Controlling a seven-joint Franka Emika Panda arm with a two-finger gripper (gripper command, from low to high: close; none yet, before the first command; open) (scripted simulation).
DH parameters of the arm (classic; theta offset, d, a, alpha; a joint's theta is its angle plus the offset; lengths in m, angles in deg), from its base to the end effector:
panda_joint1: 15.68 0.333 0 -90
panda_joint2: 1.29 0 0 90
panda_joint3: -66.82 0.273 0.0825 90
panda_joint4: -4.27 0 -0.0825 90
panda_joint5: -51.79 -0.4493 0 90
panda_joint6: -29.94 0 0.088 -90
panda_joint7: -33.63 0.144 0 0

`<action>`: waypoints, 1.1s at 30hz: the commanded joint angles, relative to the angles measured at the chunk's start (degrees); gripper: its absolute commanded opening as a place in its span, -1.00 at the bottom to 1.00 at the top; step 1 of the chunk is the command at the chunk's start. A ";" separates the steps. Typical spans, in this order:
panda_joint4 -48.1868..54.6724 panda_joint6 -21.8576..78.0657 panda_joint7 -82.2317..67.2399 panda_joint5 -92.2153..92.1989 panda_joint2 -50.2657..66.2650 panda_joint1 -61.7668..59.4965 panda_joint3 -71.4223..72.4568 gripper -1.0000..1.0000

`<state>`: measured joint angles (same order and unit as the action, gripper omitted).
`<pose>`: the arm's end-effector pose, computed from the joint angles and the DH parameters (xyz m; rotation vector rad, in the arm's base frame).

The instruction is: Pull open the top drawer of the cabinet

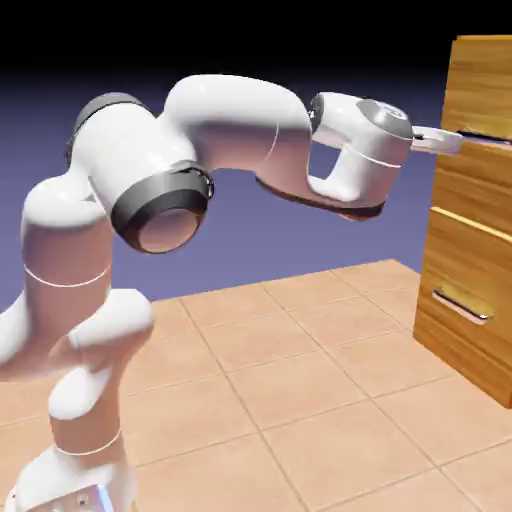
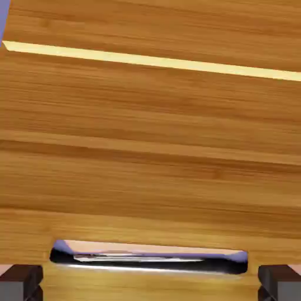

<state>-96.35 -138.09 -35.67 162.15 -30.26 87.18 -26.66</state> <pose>0.6986 0.0583 0.5330 0.3825 1.7658 0.3779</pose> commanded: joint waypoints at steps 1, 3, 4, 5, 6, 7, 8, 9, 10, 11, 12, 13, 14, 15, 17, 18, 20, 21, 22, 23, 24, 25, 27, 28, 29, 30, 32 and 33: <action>1.23 0.12 -2.27 2.25 0.08 2.08 -1.90 0.00; 3.68 0.37 -6.82 6.73 0.23 6.23 -5.70 0.00; 4.91 0.49 -9.09 8.97 0.30 8.31 -7.60 0.00; 6.14 0.61 -11.36 11.22 0.38 10.39 -9.50 0.00; 7.36 0.73 -13.63 13.46 0.45 12.46 -11.40 0.00; 8.59 0.85 -15.90 15.70 0.53 14.54 -13.30 0.00; 9.82 0.97 -18.17 17.94 0.60 16.61 -15.20 0.00; 11.05 1.10 -20.44 20.19 0.68 18.69 -17.10 0.00; 12.27 1.22 -22.72 22.43 0.75 20.77 -19.00 0.00; 13.50 1.34 -24.99 24.67 0.83 22.84 -20.90 0.00; 14.73 1.46 -27.26 26.92 0.90 24.92 -22.80 0.00; 15.95 1.58 -29.53 29.16 0.98 27.00 -24.70 0.00; 17.18 1.70 -31.80 31.40 1.05 29.07 -26.60 0.00; 18.40 1.82 -34.06 33.63 1.13 31.14 -28.49 0.00; 18.51 1.83 -34.25 33.82 1.13 31.32 -28.65 0.00; 20.58 1.60 -36.52 32.55 -0.45 32.78 -29.41 0.00; 24.73 1.12 -41.04 29.99 -3.62 35.72 -30.94 0.00; 26.81 0.88 -43.31 28.71 -5.21 37.19 -31.70 0.00; 28.89 0.64 -45.57 27.43 -6.79 38.66 -32.47 0.00; 30.96 0.40 -47.84 26.15 -8.38 40.13 -33.23 0.00; 32.94 0.17 -50.00 24.93 -9.89 41.53 -33.96 0.00; 32.95 0.17 -50.00 24.93 -9.89 41.53 -33.96 -1.00; 30.87 0.53 -47.94 26.30 -8.53 40.14 -33.16 -1.00; 28.80 0.89 -45.89 27.63 -7.14 38.71 -32.32 -1.00; 26.72 1.22 -43.88 28.87 -5.73 37.20 -31.42 -1.00; 24.64 1.52 -41.87 30.06 -4.28 35.64 -30.48 -1.00; 20.49 2.05 -37.76 32.34 -1.25 32.28 -28.40 -1.00; 18.42 2.26 -35.63 33.44 0.35 30.46 -27.25 -1.00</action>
<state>-77.92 -135.79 -71.33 195.58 -29.90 117.64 -53.90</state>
